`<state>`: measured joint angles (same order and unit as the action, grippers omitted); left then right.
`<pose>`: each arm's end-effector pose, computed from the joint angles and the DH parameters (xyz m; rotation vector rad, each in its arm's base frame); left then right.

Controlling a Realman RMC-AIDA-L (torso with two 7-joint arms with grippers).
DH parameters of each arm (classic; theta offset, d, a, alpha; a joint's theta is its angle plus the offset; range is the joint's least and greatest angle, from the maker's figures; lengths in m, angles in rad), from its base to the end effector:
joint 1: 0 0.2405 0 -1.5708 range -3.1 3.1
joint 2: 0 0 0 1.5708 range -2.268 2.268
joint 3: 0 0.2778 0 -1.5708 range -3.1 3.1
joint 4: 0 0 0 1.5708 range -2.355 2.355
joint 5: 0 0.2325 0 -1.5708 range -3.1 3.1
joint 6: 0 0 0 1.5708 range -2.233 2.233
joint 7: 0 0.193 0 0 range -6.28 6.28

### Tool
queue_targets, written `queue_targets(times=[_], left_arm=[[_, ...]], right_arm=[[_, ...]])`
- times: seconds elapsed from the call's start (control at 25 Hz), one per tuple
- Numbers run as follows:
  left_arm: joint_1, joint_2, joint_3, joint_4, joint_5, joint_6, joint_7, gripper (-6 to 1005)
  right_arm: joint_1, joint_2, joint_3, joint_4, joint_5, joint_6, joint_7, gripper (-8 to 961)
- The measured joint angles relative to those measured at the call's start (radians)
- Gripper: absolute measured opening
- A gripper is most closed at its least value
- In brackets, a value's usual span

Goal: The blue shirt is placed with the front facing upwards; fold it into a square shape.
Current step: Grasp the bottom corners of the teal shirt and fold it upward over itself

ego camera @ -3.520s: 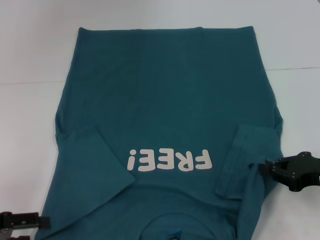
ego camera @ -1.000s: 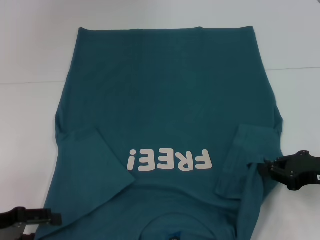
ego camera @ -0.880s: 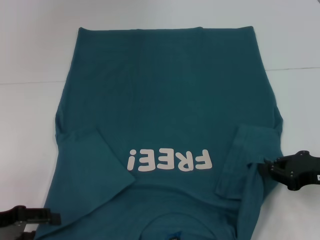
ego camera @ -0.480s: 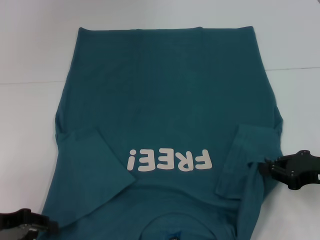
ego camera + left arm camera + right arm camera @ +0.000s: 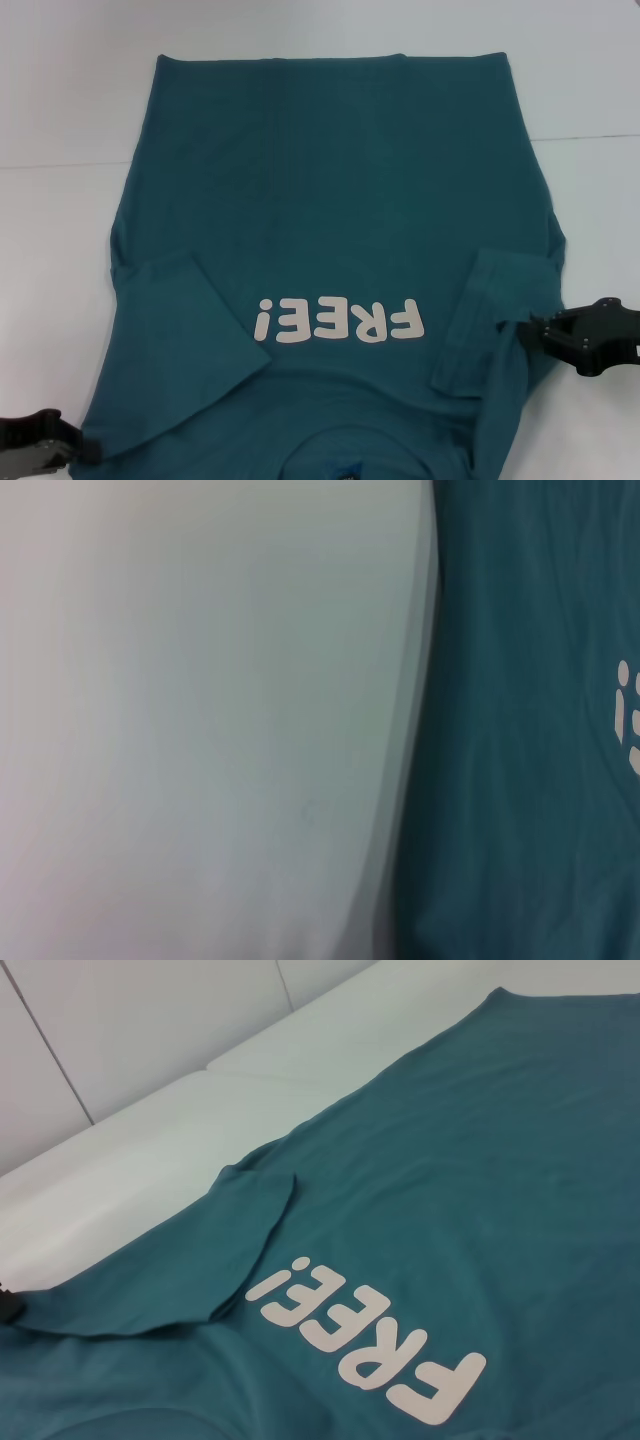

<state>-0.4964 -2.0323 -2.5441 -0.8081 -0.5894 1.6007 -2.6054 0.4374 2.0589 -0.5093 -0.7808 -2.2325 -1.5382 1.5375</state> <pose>-0.3704 0.3355 -0.0193 -1.9790 -2.1905 -0.1234 0.3507 0.3558 -0.0093 -2.5446 0.9290 0.4455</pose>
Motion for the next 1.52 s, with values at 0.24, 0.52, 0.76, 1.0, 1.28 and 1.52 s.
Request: queue_targets(times=[0.24, 0.52, 0.76, 1.0, 1.28, 1.52], left_arm=[[-0.003, 0.001, 0.002, 0.000, 0.000, 0.003, 0.008, 74], [-0.006, 0.000, 0.002, -0.004, -0.005, 0.012, 0.029, 52], [-0.007, -0.001, 0.000, -0.011, -0.007, 0.012, 0.032, 37], [-0.007, -0.003, -0.006, -0.011, -0.009, 0.015, 0.058, 34], [0.001, -0.005, -0.038, -0.011, -0.061, 0.013, 0.110, 35], [0.012, -0.007, -0.069, -0.003, -0.089, 0.008, 0.149, 35]], right_arm=[[0.005, 0.000, 0.000, 0.000, 0.000, 0.002, 0.002, 38], [0.008, 0.000, 0.000, 0.000, 0.000, 0.007, 0.002, 39], [0.009, 0.000, -0.001, 0.000, -0.001, 0.010, 0.001, 38], [0.005, 0.000, 0.002, -0.002, 0.001, 0.010, 0.000, 37], [0.004, 0.000, 0.022, -0.008, 0.009, 0.008, -0.001, 38], [0.010, 0.000, 0.046, -0.009, 0.019, 0.010, -0.004, 39]])
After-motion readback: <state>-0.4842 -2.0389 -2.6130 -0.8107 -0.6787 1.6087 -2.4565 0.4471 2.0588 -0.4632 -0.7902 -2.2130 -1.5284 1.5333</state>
